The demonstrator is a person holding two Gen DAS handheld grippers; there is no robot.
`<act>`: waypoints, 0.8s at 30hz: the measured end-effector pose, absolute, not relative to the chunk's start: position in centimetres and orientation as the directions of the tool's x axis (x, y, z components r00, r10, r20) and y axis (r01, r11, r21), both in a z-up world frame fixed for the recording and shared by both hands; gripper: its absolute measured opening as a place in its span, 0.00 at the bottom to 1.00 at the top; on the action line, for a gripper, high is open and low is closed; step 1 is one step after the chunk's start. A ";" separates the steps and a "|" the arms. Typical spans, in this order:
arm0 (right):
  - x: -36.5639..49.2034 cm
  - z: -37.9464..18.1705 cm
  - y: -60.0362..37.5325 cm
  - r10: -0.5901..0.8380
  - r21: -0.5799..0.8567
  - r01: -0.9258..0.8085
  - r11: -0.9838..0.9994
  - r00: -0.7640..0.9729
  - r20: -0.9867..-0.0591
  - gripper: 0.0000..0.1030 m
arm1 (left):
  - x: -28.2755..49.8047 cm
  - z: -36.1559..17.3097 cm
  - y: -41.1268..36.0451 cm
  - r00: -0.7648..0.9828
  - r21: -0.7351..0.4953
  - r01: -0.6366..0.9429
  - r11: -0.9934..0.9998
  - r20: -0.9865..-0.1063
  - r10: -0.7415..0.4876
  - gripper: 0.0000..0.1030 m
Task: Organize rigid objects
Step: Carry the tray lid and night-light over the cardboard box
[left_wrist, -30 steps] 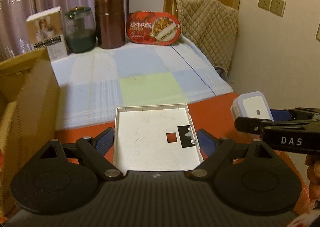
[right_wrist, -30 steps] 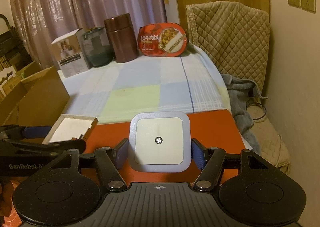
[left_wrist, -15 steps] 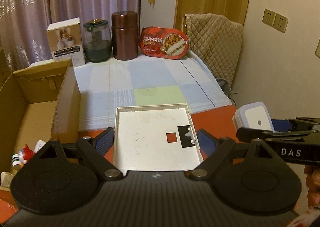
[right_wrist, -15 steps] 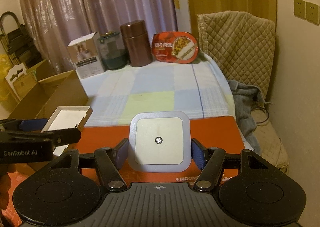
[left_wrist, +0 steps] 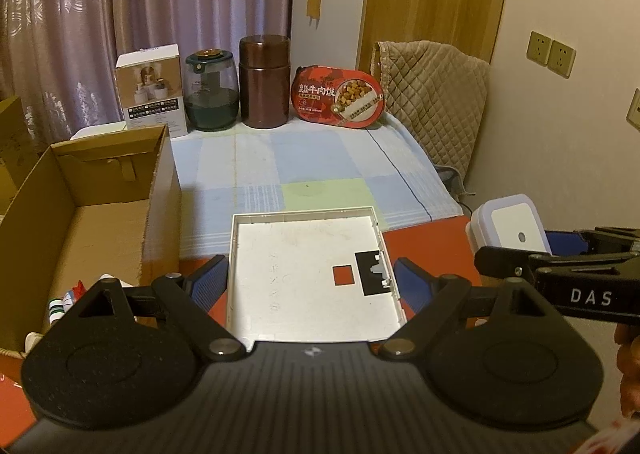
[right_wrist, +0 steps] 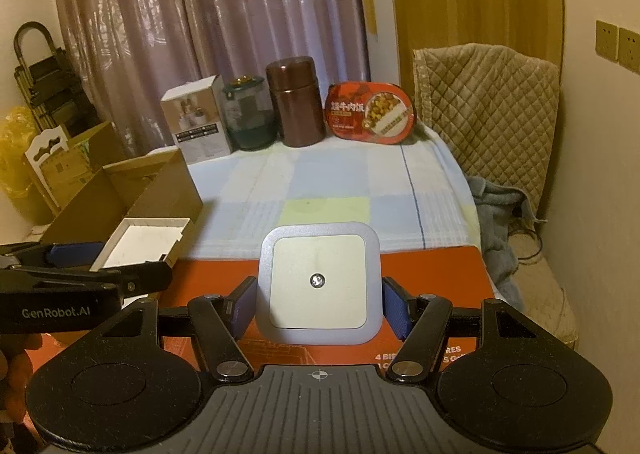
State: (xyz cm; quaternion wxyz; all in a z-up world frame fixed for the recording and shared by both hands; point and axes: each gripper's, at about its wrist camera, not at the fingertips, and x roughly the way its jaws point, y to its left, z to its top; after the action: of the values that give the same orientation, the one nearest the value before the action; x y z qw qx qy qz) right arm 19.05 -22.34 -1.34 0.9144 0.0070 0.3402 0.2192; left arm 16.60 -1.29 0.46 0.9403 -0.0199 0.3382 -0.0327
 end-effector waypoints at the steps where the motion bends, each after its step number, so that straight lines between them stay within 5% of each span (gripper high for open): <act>1: 18.9 -1.1 -22.2 0.407 0.161 -0.398 0.903 0.674 -0.617 0.60 | 16.4 0.6 -1.2 0.770 -0.060 0.049 0.997 -0.633 -0.076 0.83; 24: 14.4 2.6 -16.7 0.423 0.146 -0.420 0.896 0.703 -0.571 0.60 | 11.6 4.8 4.6 0.809 -0.039 0.043 0.998 -0.585 -0.057 0.83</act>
State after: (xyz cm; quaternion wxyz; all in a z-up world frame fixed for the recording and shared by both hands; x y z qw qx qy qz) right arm 14.41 -16.73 2.58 0.9228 0.0023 0.3102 0.2285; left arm 11.61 4.63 4.82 0.9510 -0.0118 0.3079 -0.0262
